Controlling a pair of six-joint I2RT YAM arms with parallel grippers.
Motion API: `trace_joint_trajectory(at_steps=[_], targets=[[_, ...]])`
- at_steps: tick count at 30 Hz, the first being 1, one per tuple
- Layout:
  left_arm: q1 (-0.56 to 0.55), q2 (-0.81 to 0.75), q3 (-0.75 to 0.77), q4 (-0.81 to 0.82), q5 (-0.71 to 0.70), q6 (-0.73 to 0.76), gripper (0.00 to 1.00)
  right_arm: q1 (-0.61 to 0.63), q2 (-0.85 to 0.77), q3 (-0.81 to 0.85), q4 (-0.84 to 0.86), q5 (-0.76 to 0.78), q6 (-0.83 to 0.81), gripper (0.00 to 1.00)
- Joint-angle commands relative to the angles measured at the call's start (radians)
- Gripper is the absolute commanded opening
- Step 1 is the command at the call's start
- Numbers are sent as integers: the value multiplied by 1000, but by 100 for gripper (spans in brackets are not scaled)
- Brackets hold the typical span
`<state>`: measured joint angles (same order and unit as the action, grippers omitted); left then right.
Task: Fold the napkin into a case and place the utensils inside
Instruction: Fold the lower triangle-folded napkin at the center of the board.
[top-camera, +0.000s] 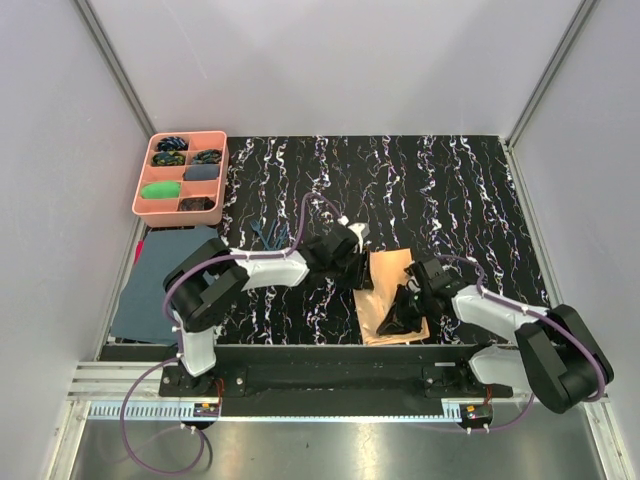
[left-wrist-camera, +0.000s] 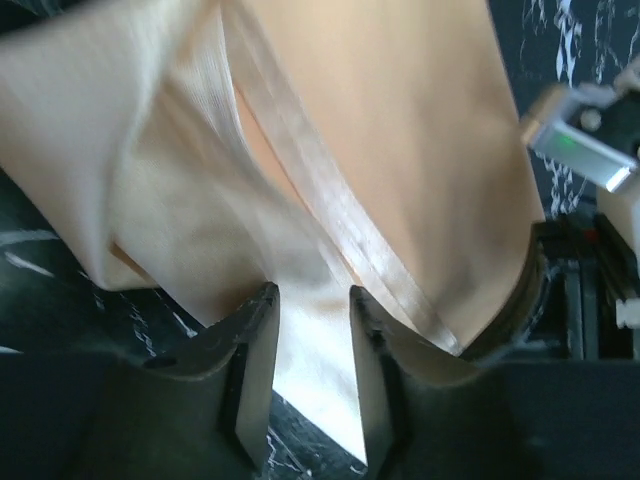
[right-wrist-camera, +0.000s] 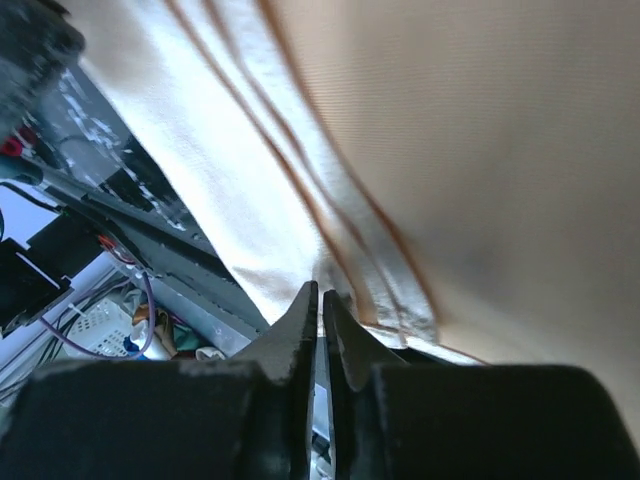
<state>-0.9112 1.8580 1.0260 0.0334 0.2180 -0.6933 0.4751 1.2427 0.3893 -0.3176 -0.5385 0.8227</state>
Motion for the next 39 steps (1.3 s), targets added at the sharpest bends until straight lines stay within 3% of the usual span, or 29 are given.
trace_joint_trajectory(at_steps=[1, 7, 11, 20, 26, 31, 37, 39], targets=[[11, -37, 167, -156, -161, 84, 41, 5, -60, 86, -24, 51, -11, 15], [11, 12, 279, -263, -282, 117, 35, -22, 15, 247, -87, 101, -100, 30], [11, 36, 335, -343, -336, 146, 32, -85, 73, 299, -94, 91, -163, 32], [11, 124, 421, -374, -312, 143, 34, -217, 195, 393, -100, 52, -287, 32], [11, 155, 462, -380, -330, 146, 31, -217, 340, 437, -26, 43, -310, 22], [11, 188, 503, -382, -332, 140, 17, -217, 446, 459, 31, 42, -316, 13], [12, 248, 566, -382, -318, 138, 1, -217, 494, 439, 68, 22, -312, 9], [14, 270, 580, -372, -318, 130, 0, -216, 479, 428, 75, 26, -309, 9]])
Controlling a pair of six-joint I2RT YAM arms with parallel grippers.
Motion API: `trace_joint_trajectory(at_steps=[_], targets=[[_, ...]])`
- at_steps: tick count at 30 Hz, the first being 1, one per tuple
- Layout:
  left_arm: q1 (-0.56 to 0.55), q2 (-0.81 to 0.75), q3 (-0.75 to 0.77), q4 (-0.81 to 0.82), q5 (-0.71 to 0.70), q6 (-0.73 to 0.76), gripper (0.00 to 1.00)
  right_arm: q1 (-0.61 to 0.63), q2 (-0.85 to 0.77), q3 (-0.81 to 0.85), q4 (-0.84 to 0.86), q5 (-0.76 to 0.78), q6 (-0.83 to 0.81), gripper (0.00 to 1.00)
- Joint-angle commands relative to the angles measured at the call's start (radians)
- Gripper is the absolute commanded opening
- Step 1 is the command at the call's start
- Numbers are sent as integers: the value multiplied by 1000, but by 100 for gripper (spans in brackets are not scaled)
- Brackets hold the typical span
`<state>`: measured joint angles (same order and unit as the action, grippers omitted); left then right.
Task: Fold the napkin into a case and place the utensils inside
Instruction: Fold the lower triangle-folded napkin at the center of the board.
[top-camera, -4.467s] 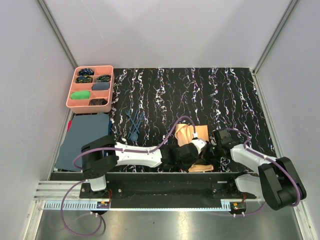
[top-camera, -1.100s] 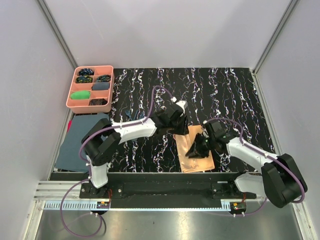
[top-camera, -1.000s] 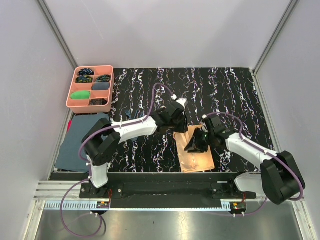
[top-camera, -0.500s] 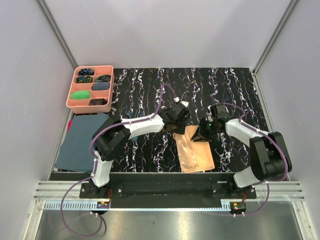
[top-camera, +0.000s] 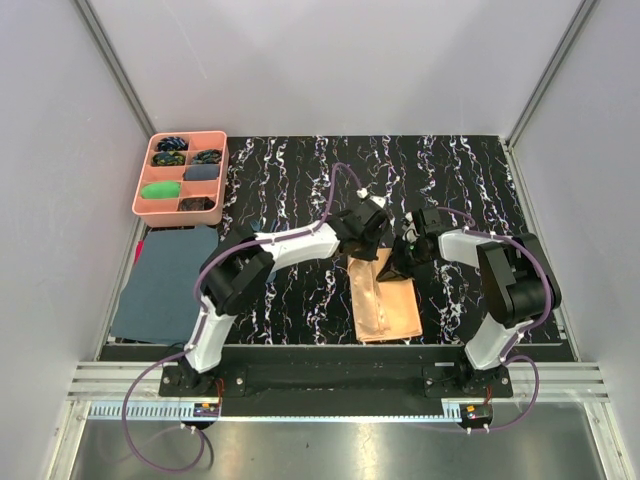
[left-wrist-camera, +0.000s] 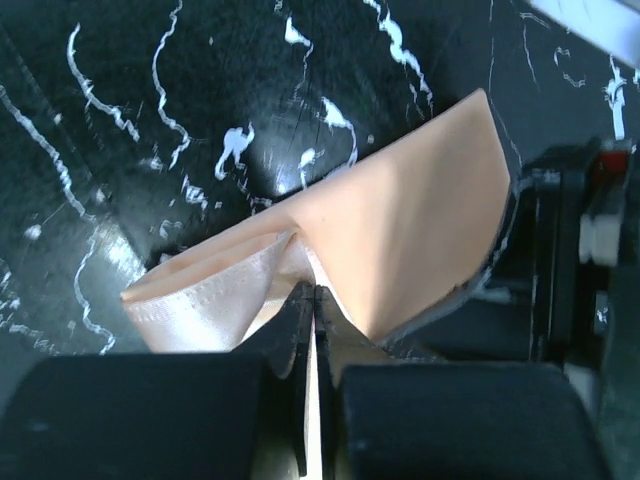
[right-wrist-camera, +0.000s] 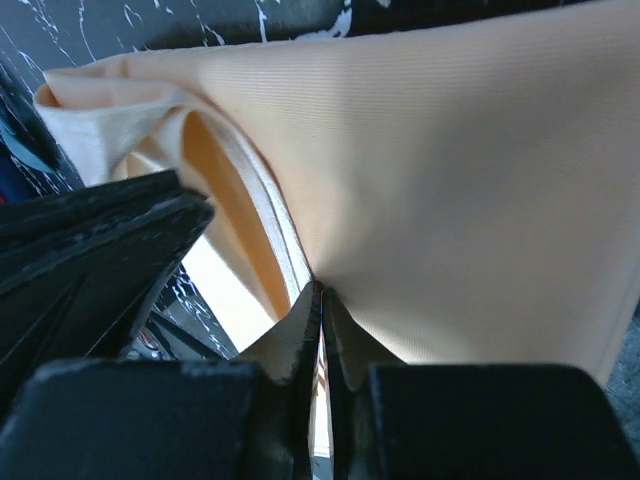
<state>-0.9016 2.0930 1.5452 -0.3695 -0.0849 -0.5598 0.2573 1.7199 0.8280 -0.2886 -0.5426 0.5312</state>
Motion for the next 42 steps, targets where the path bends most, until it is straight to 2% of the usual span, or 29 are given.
trace_joint_trajectory(at_steps=[1, 7, 14, 18, 25, 29, 38, 41, 42], targets=[[4, 38, 61, 55, -10, -5, 0, 0, -2, -13, 48, 30, -13, 9], [10, 78, 58, 115, -26, -9, 0, -1, -19, -27, 52, -3, 4, 9], [24, 56, -11, 195, -38, -51, 0, 0, -163, -16, -53, 41, -19, 10], [23, 48, -27, 207, -42, -72, 0, 2, -224, -59, -46, -6, 13, 11], [24, 64, -20, 204, -35, -115, 0, 60, -187, -142, 81, -122, 98, 11], [24, 76, -7, 187, -42, -133, 0, 115, -203, -208, 111, -115, 130, 11], [24, 116, 49, 162, -46, -157, 0, 114, -206, -322, 100, -42, 151, 9], [26, 124, 88, 150, 5, -140, 0, 114, -226, -322, 97, -25, 171, 9], [26, 111, 107, 136, 23, -134, 6, 114, -226, -325, 95, -23, 174, 9]])
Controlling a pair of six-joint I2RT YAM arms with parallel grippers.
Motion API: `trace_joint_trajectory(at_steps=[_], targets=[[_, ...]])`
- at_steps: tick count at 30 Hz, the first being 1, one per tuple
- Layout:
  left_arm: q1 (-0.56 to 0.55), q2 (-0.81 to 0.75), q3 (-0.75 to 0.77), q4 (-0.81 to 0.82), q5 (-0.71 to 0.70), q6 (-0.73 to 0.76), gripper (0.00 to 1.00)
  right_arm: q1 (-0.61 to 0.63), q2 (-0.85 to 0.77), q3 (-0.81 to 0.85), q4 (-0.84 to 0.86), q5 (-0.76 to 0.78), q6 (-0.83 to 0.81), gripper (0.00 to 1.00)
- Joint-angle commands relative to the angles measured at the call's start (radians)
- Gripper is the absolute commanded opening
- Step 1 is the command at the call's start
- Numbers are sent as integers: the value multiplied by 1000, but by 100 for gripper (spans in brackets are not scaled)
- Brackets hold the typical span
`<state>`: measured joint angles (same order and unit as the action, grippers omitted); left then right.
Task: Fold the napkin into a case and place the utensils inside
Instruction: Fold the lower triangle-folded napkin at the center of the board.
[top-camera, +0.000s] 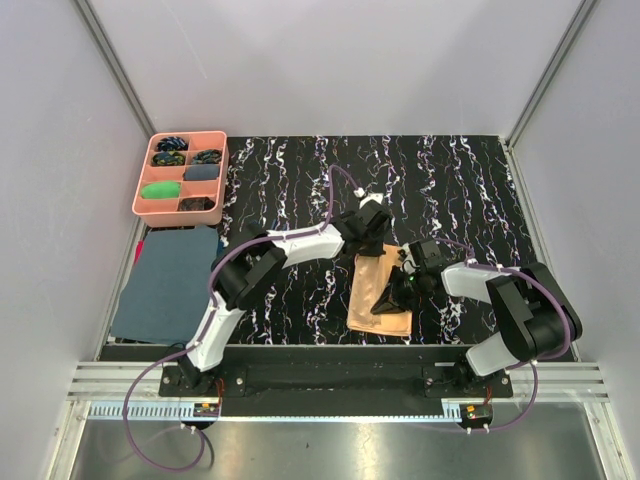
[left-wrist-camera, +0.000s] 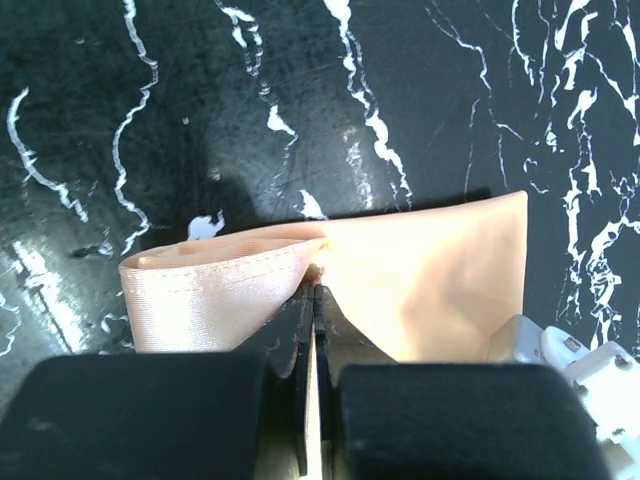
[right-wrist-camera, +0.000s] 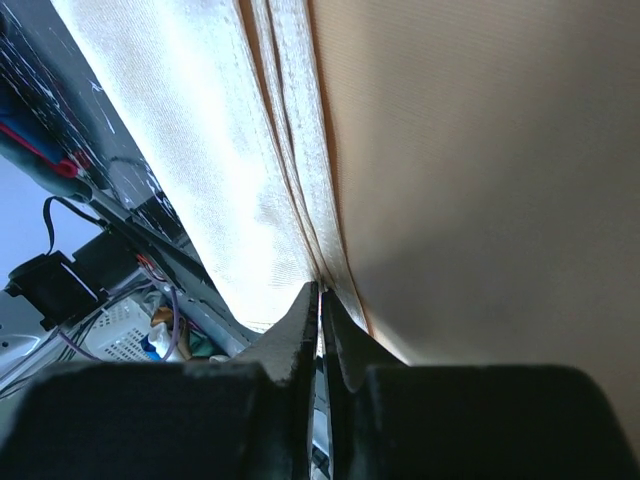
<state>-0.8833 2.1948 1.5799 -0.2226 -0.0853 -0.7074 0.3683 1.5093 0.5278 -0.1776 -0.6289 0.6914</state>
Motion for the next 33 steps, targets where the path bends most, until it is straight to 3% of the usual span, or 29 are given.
trace_joint_trajectory(at_steps=[1, 3, 6, 9, 10, 14, 24, 33], targets=[[9, -3, 74, -14, 76, 20, 11, 3, -15, -25, -14, 63, 14, 9], [20, -36, 68, -24, 127, 37, 29, 4, -14, -26, -14, 61, 16, 9], [36, -127, 31, -24, 159, 65, 38, 3, -14, -28, -11, 63, 20, 9], [63, -208, -1, -34, 173, 75, 27, 3, -14, -28, -7, 60, 19, 9], [70, -217, -11, -37, 170, 78, 17, 3, -17, -29, -8, 58, 19, 8], [130, -224, -40, -37, 185, 69, 1, 3, -23, -34, -8, 58, 16, 8], [168, -95, 43, -84, 199, 43, 0, 3, -24, -34, -5, 60, 16, 8], [145, -58, 25, -43, 243, 14, 0, 3, -21, -32, -5, 60, 19, 8]])
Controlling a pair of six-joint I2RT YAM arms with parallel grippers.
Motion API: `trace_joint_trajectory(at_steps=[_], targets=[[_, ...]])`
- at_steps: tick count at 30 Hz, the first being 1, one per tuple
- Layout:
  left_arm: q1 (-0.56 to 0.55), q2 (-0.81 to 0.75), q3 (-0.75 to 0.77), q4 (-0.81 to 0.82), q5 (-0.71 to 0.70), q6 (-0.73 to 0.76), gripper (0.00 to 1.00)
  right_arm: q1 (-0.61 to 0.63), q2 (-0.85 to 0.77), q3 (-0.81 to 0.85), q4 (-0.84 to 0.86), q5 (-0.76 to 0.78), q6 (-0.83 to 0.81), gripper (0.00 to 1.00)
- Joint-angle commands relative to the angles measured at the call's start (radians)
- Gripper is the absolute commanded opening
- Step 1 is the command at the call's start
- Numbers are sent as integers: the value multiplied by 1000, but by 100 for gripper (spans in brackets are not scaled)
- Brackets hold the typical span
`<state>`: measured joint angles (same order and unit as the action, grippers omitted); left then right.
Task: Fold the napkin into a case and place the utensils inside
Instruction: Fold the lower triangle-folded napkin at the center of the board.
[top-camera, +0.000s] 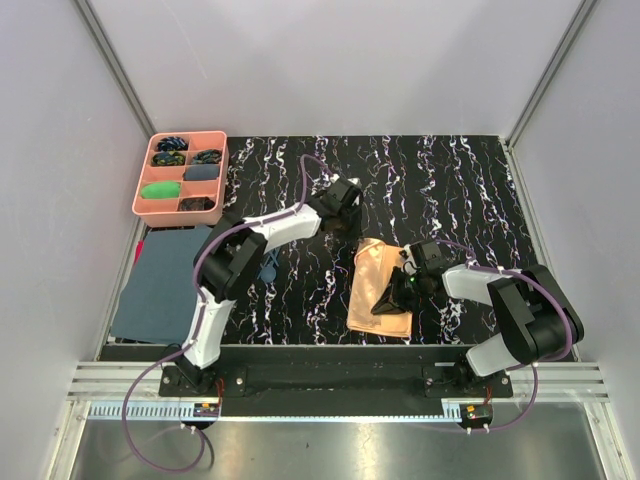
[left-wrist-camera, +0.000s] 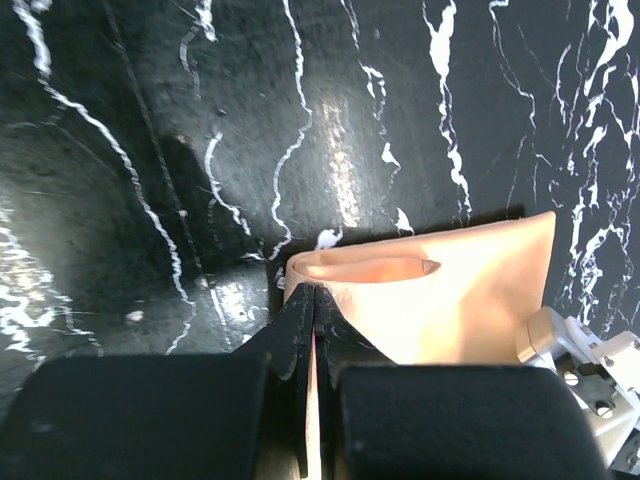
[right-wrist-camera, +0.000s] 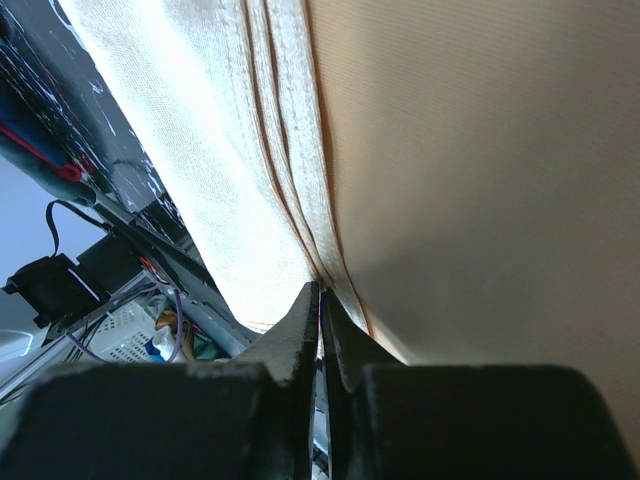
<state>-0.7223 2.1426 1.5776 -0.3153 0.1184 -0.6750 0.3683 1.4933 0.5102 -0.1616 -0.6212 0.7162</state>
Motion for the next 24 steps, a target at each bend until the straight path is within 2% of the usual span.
trace_joint_trajectory(at_steps=[1, 7, 12, 18, 24], targets=[[-19, -3, 25, 58, 40, -18, 0, 3, -7, -15, -21, 52, -6, 8], [-34, 51, 44, 77, 59, -40, 0, 3, -24, -7, -29, 52, 2, 8], [-37, 59, -8, 143, 61, -60, 0, 1, -60, 43, -67, 60, 2, 8], [-39, 7, -88, 208, 7, -89, 0, -80, -70, 207, -137, 78, -50, 8], [-42, -75, -122, 209, -39, -95, 0, -166, 16, 362, -217, 103, -129, 9]])
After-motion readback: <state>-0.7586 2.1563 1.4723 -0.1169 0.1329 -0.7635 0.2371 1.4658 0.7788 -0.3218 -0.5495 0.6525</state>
